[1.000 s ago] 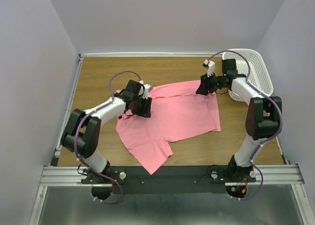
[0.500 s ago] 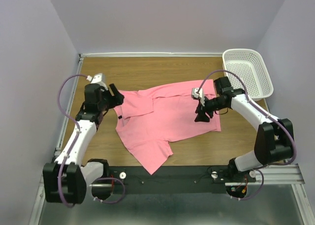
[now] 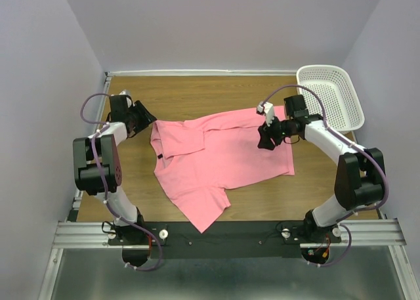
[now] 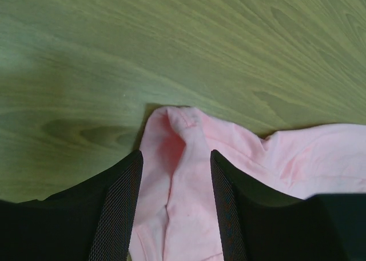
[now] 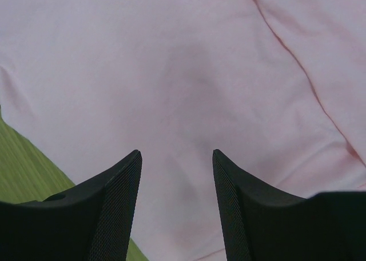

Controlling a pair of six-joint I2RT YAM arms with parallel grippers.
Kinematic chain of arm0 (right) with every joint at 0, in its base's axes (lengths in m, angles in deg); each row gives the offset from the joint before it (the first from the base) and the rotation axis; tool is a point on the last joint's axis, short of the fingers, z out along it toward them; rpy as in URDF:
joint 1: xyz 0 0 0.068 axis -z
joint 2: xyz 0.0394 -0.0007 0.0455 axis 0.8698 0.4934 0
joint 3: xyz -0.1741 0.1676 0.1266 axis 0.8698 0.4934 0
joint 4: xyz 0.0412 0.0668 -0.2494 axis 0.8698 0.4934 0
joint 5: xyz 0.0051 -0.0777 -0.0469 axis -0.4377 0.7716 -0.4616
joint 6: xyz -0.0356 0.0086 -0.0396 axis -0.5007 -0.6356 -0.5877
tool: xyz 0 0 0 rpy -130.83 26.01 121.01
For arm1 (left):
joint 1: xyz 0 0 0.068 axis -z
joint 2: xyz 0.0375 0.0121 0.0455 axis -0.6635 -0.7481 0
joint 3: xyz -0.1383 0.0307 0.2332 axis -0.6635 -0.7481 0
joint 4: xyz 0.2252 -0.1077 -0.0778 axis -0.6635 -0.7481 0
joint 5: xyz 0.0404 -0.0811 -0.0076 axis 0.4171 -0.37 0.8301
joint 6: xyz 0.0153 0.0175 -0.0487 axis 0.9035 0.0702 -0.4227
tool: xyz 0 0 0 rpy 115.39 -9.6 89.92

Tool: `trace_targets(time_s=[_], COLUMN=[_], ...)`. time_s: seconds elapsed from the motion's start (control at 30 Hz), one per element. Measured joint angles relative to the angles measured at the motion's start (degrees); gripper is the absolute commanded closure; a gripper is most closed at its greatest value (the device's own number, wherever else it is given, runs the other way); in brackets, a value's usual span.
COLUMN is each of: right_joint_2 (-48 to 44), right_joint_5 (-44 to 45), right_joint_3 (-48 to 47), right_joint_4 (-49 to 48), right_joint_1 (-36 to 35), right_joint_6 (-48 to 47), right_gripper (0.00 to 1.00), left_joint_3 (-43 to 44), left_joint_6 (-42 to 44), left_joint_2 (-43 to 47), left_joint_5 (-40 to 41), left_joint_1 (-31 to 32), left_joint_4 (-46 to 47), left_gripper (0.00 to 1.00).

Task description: Fold and stack the t-shirts

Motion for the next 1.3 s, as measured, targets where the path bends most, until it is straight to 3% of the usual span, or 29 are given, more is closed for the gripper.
trace_targets(time_s=[0.3,0.57,0.77,0.97,1.1,1.3], right_joint_2=[0.52,1.46,1.60,1.77,1.79,1.79], right_joint_5=[1.53,2.01,2.21,2.27,2.32,2.36], right_joint_3=[0.00,0.00,0.00,0.00,0.00,0.00], right_joint_4=[-1.29,-1.90,-1.92,-1.95,-1.97,-1.97], right_joint_1=[0.00,0.00,0.11,0.26,0.26,0.37], right_joint_6=[2.60,3.06,3.32,3.32,3.32,3.32], right_gripper=[0.39,0.39,0.39,0.39,0.39,0.39], left_joint_3=[3.67,3.82,5.01,6.36,6.73,8.35], left_joint_6=[-1.05,-1.86,-2.08,-1.66,-1.27,-0.74], left_joint_2=[-8.98,-9.03,-10.40,-12.48,-12.83,-12.83], left_joint_5=[-4.46,-5.57,-5.68,-5.68,-5.60,-4.76], left_joint_1=[-0.24,-0.24,-0.24,-0.24,-0.24,-0.46], left_joint_4=[1.77,1.99,2.10,1.84,1.53,0.09], left_gripper=[0.43,0.48,0.61,0.91,1.00,1.00])
